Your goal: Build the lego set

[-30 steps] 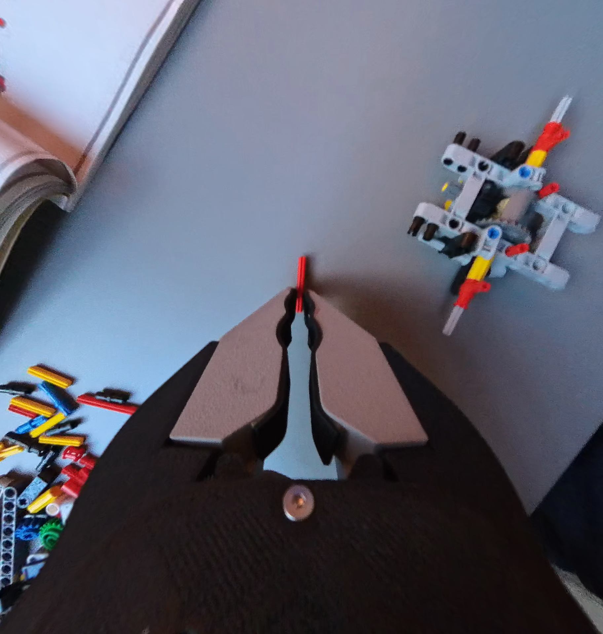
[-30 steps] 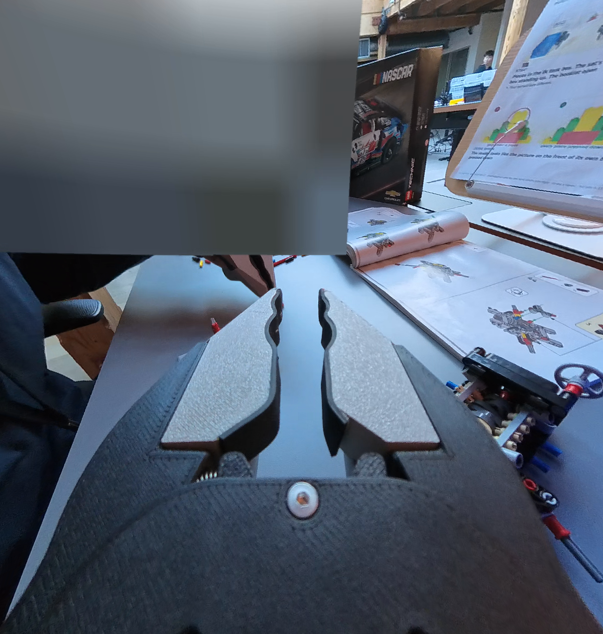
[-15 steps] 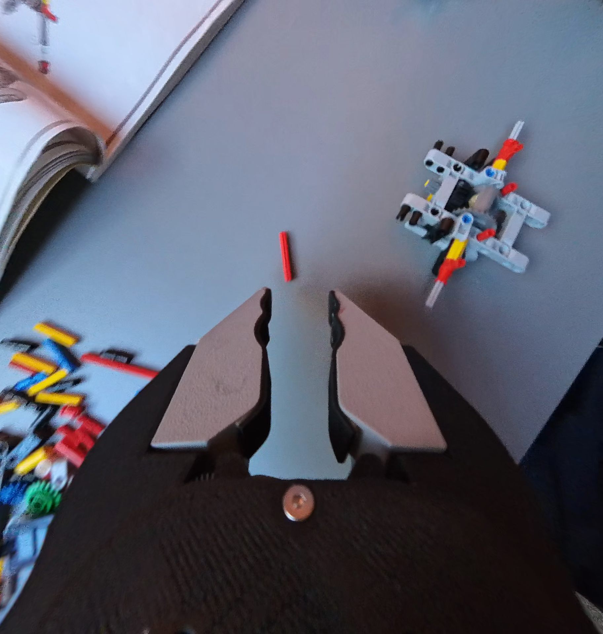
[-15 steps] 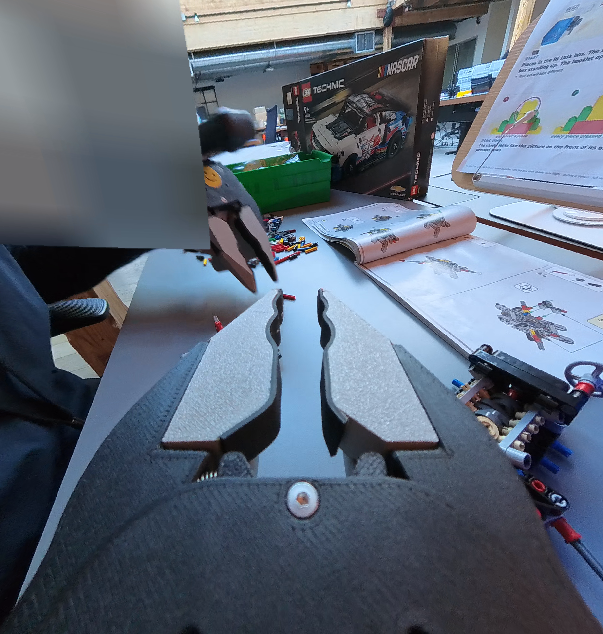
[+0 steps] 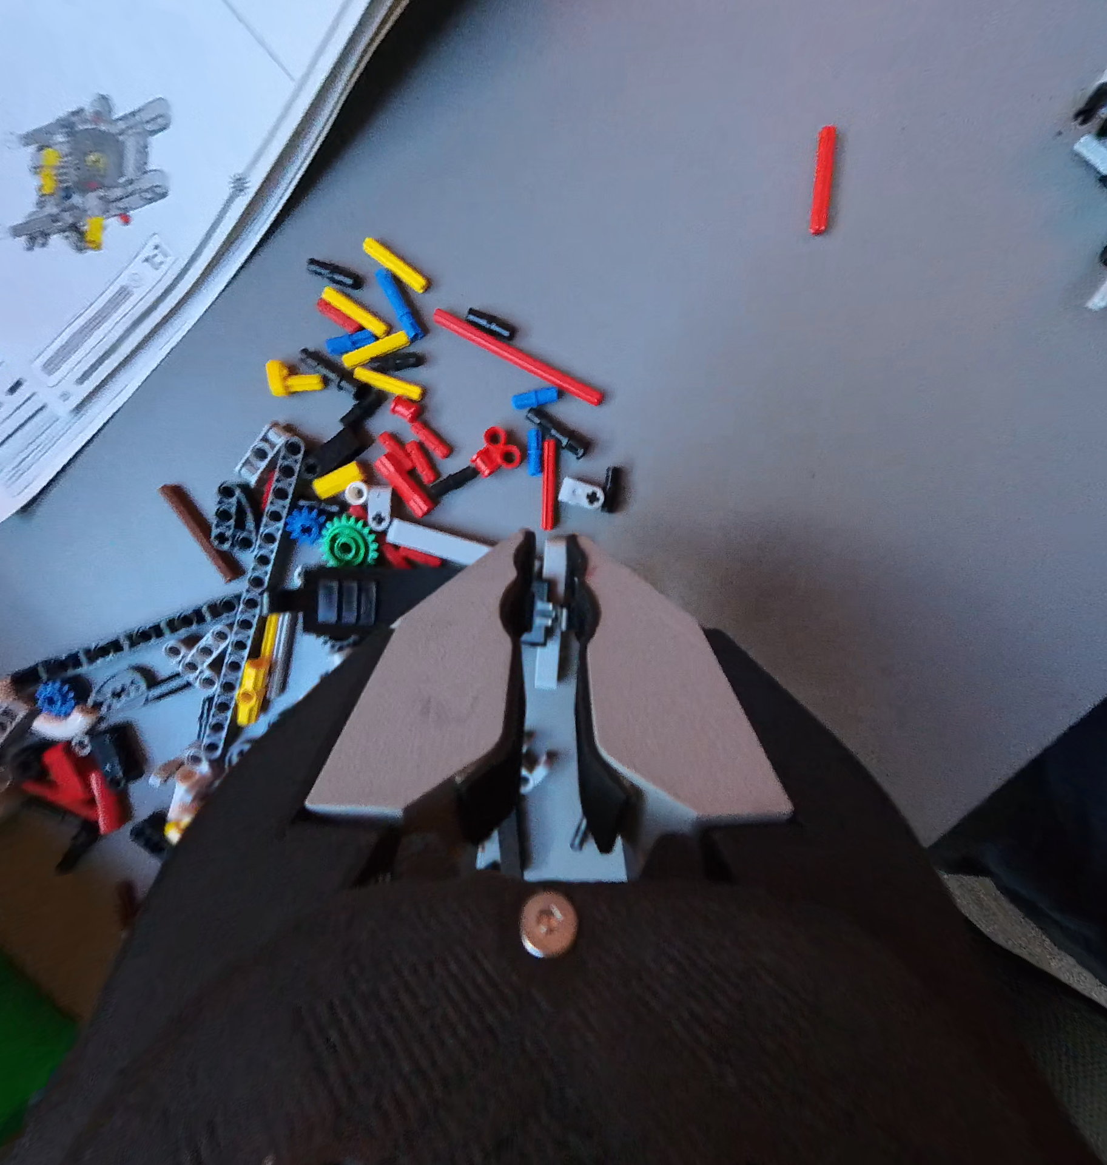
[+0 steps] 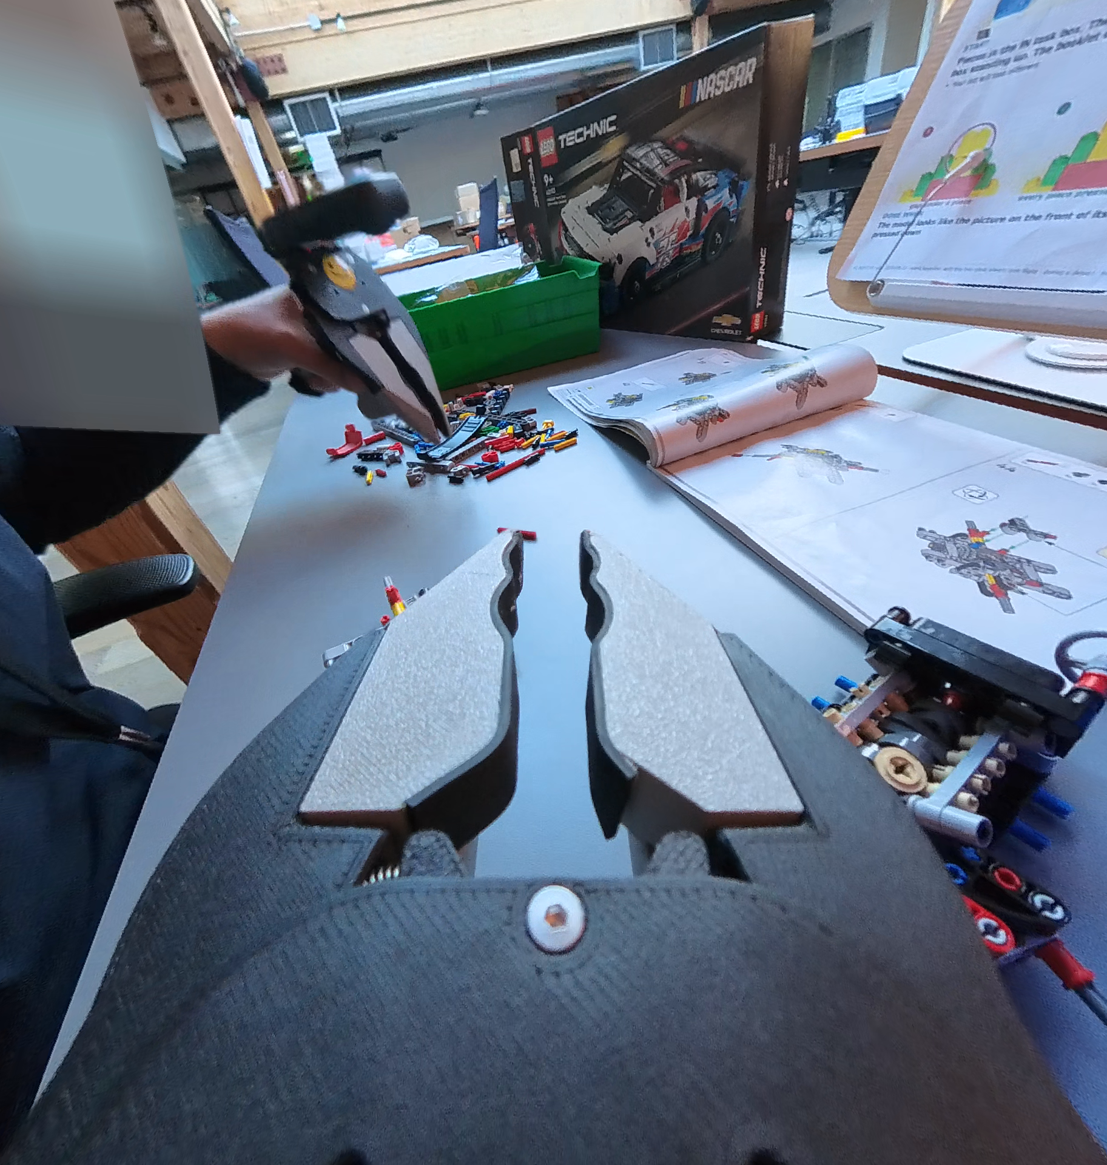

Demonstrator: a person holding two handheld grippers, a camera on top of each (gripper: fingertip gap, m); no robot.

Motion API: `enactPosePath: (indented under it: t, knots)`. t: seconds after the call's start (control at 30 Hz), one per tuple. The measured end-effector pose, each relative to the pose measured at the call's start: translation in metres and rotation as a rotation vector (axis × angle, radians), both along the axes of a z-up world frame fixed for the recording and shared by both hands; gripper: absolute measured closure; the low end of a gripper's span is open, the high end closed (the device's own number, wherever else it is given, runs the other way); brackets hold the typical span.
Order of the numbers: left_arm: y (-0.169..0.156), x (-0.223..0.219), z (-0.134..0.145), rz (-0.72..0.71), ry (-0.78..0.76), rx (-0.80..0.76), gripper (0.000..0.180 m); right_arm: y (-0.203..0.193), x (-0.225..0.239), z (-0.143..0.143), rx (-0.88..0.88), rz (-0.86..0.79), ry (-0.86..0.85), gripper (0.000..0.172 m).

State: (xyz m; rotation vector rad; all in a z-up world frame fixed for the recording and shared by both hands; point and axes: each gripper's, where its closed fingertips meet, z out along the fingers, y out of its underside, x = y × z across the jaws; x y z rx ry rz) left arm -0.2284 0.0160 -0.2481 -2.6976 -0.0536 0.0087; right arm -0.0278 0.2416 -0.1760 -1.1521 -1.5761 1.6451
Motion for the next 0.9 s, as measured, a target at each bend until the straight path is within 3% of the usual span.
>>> enactPosePath:
  t: [0.2, 0.6, 0.9]
  knots:
    - [0.003, -0.008, -0.025, -0.033, 0.021, -0.109, 0.176, 0.005, 0.0, 0.001, -0.016, -0.018, 0.003, 0.158]
    - [0.012, 0.007, -0.022, -0.027, -0.045, -0.081, 0.172, 0.002, 0.002, 0.003, -0.015, 0.004, 0.01, 0.158]
    - [0.01, -0.004, -0.018, -0.013, 0.037, -0.088, 0.179, 0.0, 0.004, 0.005, -0.011, 0.011, 0.019, 0.158]
